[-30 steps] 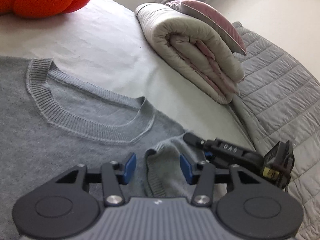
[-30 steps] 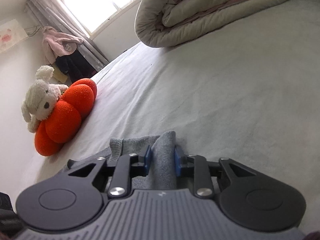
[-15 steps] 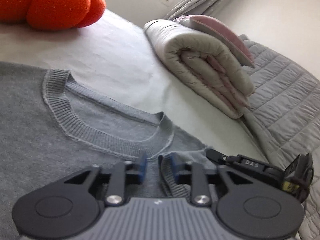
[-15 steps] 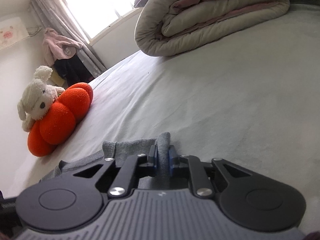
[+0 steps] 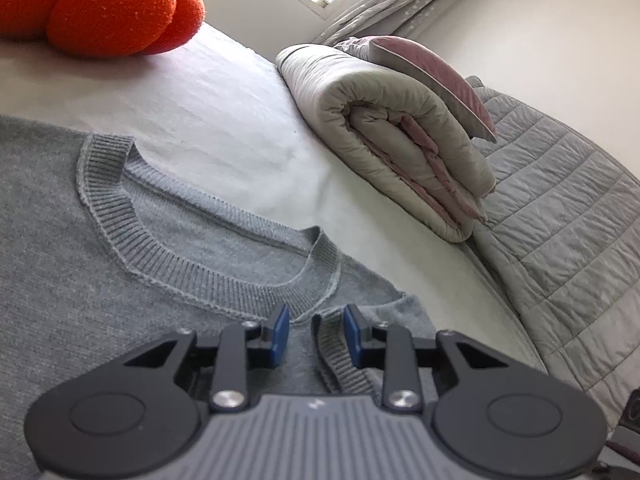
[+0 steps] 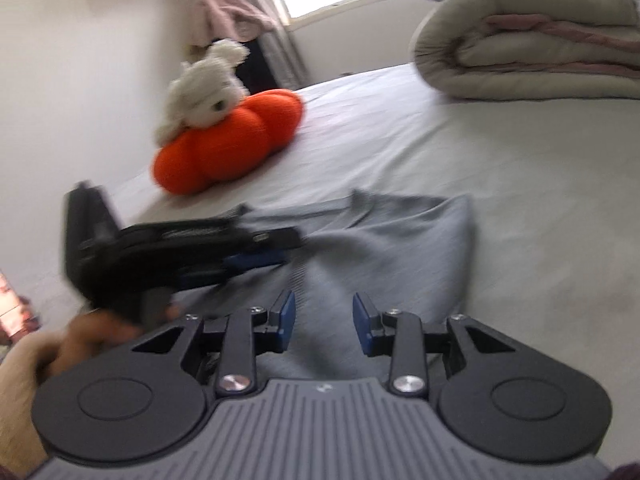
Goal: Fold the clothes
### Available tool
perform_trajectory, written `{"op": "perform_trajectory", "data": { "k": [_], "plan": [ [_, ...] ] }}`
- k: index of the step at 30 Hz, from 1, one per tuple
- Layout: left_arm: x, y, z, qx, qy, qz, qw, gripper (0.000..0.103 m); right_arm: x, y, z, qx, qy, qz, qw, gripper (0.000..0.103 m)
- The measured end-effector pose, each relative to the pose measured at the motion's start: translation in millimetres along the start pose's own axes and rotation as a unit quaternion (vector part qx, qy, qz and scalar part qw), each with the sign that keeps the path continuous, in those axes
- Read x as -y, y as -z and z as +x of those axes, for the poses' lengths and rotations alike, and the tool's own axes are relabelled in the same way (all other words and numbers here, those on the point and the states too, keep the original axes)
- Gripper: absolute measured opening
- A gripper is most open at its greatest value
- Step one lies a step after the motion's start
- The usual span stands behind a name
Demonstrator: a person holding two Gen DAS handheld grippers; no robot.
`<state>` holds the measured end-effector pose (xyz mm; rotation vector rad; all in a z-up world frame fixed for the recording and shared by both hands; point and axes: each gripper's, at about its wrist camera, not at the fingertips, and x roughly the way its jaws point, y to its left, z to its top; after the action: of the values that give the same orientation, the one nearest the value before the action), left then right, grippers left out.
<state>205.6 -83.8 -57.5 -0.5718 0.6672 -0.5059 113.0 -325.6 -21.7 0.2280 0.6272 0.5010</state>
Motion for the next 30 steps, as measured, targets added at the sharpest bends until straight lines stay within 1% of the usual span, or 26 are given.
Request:
{"op": "perform_trajectory", "data": {
  "k": [3,6,7,8,10,11,13,16,18,20,21,23,25,27,28,29,30],
  "plan": [
    [0.4,0.8,-0.1,0.002,0.0,0.002,1.0,0.028,-13.5,4.0,4.9,-0.008,-0.018,-0.023,1.0,0.036],
    [-0.2,1.7,1.3,-0.002,0.0,0.002,1.0,0.025,-31.4,11.7,10.2,-0.028,-0.012,-0.072,0.997,0.036],
    [-0.5,2.0,1.8,-0.003,0.0,0.001,1.0,0.023,-34.5,14.4,12.8,-0.036,-0.009,-0.084,0.996,0.035],
    [-0.7,2.3,2.4,-0.005,0.0,0.001,1.0,0.016,-36.2,16.9,16.2,-0.043,-0.003,-0.093,0.995,0.033],
    [-1.3,2.9,3.5,-0.008,0.0,0.0,1.0,0.002,-38.6,21.2,23.3,-0.051,0.017,-0.11,0.992,0.011],
    [-2.4,2.9,3.3,-0.007,0.002,-0.004,1.0,0.002,-38.2,21.2,22.7,-0.049,0.02,-0.111,0.992,0.009],
    [-2.8,2.5,-0.5,0.007,0.007,-0.006,0.9999,0.002,-36.0,19.9,18.6,-0.042,0.019,-0.107,0.993,0.009],
    [0.6,2.9,-6.7,0.031,0.011,0.004,0.9995,0.002,-30.0,15.3,9.0,-0.026,-0.003,-0.088,0.996,0.009],
    [0.7,3.5,-6.3,0.032,0.003,0.008,0.9994,0.002,-27.9,14.2,7.7,-0.023,-0.015,-0.079,0.996,0.009],
    [-2.3,4.0,-1.2,0.018,-0.014,0.001,0.9997,0.002,-25.8,13.0,6.4,-0.021,-0.027,-0.069,0.997,0.009],
    [-4.7,3.9,1.7,0.008,-0.019,-0.005,0.9998,0.003,-25.7,13.9,9.9,-0.027,-0.028,-0.07,0.997,0.009],
    [-7.3,4.0,2.7,0.005,-0.02,-0.012,0.9997,0.004,-26.4,18.2,17.3,-0.042,-0.026,-0.071,0.996,0.012],
    [-5.4,4.3,2.3,0.006,-0.021,-0.006,0.9997,0.005,-27.2,21.8,21.6,-0.05,-0.027,-0.07,0.996,0.016],
    [-3.6,4.2,1.9,0.006,-0.017,-0.001,0.9998,0.011,-24.5,20.1,20.5,-0.049,-0.032,-0.056,0.997,0.019],
    [-2.9,4.1,1.6,0.004,-0.012,0.001,0.9999,0.018,-22.9,18.7,19.6,-0.048,-0.034,-0.048,0.997,0.019],
    [-2.1,4.0,1.3,0.002,-0.006,0.003,1.0,0.027,-21.3,17.4,18.6,-0.047,-0.037,-0.04,0.997,0.02],
    [-0.7,4.1,0.6,-0.001,0.0,0.006,1.0,0.031,-19.7,16.0,17.6,-0.046,-0.039,-0.032,0.998,0.021]
  ]
}}
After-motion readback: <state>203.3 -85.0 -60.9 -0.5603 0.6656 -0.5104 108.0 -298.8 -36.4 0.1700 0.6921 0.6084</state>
